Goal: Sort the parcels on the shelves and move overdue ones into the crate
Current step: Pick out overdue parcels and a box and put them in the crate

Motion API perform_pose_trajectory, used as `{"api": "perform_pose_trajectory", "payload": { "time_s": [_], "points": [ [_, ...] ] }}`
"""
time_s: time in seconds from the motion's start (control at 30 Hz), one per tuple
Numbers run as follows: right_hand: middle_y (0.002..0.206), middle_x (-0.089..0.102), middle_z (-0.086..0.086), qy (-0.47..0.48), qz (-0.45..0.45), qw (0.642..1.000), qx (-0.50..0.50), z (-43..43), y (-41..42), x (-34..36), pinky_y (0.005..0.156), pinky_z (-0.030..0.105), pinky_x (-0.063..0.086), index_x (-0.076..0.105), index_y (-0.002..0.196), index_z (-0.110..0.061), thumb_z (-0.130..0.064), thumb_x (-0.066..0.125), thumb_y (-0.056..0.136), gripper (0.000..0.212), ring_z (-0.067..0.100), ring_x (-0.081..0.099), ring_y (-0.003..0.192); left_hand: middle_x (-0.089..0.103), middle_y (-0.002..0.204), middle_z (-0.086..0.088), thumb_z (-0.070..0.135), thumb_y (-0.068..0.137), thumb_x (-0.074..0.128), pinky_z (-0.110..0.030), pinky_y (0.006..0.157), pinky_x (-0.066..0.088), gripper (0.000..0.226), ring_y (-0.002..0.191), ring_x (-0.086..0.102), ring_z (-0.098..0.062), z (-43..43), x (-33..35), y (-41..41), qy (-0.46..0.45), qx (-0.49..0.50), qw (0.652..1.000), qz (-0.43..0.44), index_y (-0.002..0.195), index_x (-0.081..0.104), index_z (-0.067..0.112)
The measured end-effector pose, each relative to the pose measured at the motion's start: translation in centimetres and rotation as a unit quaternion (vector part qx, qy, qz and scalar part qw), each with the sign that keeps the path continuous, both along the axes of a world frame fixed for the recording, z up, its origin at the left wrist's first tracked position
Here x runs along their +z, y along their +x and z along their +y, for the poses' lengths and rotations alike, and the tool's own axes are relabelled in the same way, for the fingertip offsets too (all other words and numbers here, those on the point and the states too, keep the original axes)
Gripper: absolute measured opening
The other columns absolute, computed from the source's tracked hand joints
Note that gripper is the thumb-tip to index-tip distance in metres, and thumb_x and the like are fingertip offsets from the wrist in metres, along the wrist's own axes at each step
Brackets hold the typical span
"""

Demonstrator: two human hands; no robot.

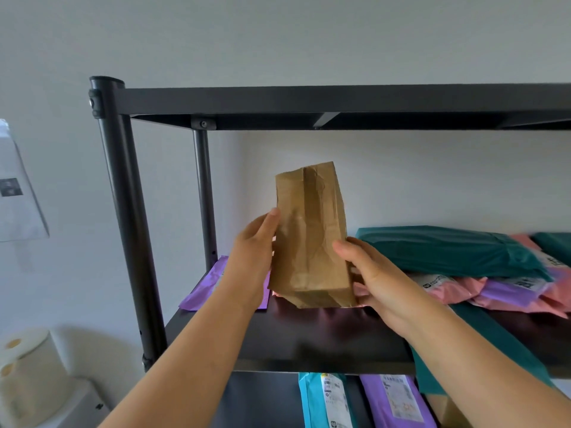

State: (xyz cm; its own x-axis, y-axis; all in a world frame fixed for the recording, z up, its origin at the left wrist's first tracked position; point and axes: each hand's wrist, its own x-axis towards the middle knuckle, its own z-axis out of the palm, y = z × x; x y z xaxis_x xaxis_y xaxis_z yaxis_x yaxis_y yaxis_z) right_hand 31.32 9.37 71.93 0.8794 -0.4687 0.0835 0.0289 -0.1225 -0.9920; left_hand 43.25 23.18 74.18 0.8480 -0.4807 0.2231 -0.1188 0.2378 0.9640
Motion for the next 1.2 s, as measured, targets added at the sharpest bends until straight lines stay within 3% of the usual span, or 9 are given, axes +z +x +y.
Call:
{"api": "perform_pose_trajectory", "payload": {
  "time_s": [0.07,0.1,0.17,0.23,0.33,0.5,0.77,0.97,1.2],
  "points": [
    [0.087,0.070,-0.002,0.078,-0.018,0.996,0.029,-0.3,-0.2,-0.3,0.085,0.046,0.054,0.057,0.131,-0.024,-0.065,0.067,0.073,0.072,0.007,0.061,0.055,0.072,0.106,0.001,0.045,0.097,0.053,-0.029,0.082,0.056,0.029,0.100,0.068,-0.018,-0.1,-0.5,0.4,0.007,-0.026,1.000,0.009,0.110,0.068,0.024],
    [0.095,0.070,0.007,0.115,-0.024,0.992,0.041,-0.5,-0.2,-0.5,0.092,0.051,0.052,0.060,0.129,-0.022,-0.064,0.068,0.072,0.070,0.012,0.061,0.054,0.072,0.108,0.000,0.049,0.096,0.052,-0.029,0.082,0.056,0.033,0.100,0.068,-0.019,-0.2,-0.8,0.4,0.020,-0.037,0.999,0.016,0.110,0.067,0.023],
    [0.117,0.067,0.019,0.169,-0.033,0.983,0.065,-0.7,-0.3,-0.8,0.101,0.062,0.045,0.063,0.127,-0.023,-0.064,0.068,0.073,0.068,0.029,0.065,0.083,0.071,0.112,-0.001,0.067,0.089,0.048,-0.028,0.086,0.052,0.056,0.104,0.067,-0.017,-0.3,-1.3,0.4,0.055,-0.050,0.997,0.019,0.118,0.065,0.022],
    [0.123,0.068,0.014,0.226,-0.056,0.969,0.082,-0.6,-0.5,-0.8,0.100,0.064,0.044,0.059,0.131,-0.024,-0.060,0.060,0.081,0.061,0.044,0.058,0.117,0.072,0.112,0.001,0.079,0.078,0.050,-0.033,0.094,0.051,0.076,0.103,0.068,-0.017,-0.5,-2.0,0.8,0.072,-0.057,0.995,0.039,0.126,0.063,0.021],
    [0.126,0.067,0.011,0.298,-0.089,0.944,0.109,-0.6,-0.7,-0.8,0.101,0.066,0.041,0.056,0.133,-0.026,-0.056,0.053,0.087,0.055,0.040,0.057,0.122,0.077,0.085,0.006,0.061,0.087,0.059,-0.032,0.077,0.059,0.044,0.078,0.074,-0.011,-0.5,-2.5,0.8,0.070,-0.090,0.990,0.078,0.104,0.070,0.023],
    [0.128,0.065,0.014,0.314,-0.105,0.938,0.103,-1.7,-0.4,-1.5,0.099,0.063,0.045,0.055,0.136,-0.023,-0.052,0.049,0.094,0.051,0.037,0.062,0.117,0.077,0.093,0.000,0.053,0.081,0.071,-0.037,0.070,0.059,0.045,0.082,0.074,-0.020,-0.6,-2.7,1.2,0.039,-0.080,0.990,0.110,0.111,0.063,0.020],
    [0.119,0.069,0.015,0.321,-0.120,0.939,0.037,-3.0,0.2,-1.9,0.074,0.042,0.057,0.057,0.134,-0.011,-0.031,0.045,0.102,0.039,0.030,0.070,0.100,0.075,0.103,-0.009,0.017,0.089,0.068,-0.037,0.067,0.059,0.035,0.088,0.074,-0.027,-0.2,-2.2,1.9,-0.055,-0.116,0.980,0.151,0.122,0.059,0.012],
    [0.124,0.067,0.016,0.353,-0.139,0.923,0.063,-2.2,-0.1,-1.9,0.094,0.050,0.053,0.058,0.133,-0.012,-0.026,0.039,0.104,0.037,0.033,0.066,0.112,0.075,0.106,-0.009,0.016,0.087,0.068,-0.039,0.075,0.059,0.035,0.089,0.074,-0.027,0.1,-1.7,1.8,-0.073,-0.168,0.969,0.164,0.122,0.062,0.018],
    [0.120,0.070,0.013,0.302,-0.117,0.946,0.013,-1.6,0.2,-2.0,0.093,0.050,0.054,0.062,0.130,-0.017,-0.030,0.047,0.103,0.033,0.032,0.068,0.108,0.075,0.106,-0.011,0.020,0.088,0.066,-0.036,0.066,0.060,0.032,0.081,0.074,-0.025,0.1,-2.1,1.5,-0.080,-0.214,0.950,0.213,0.121,0.064,0.017]
  ]
}}
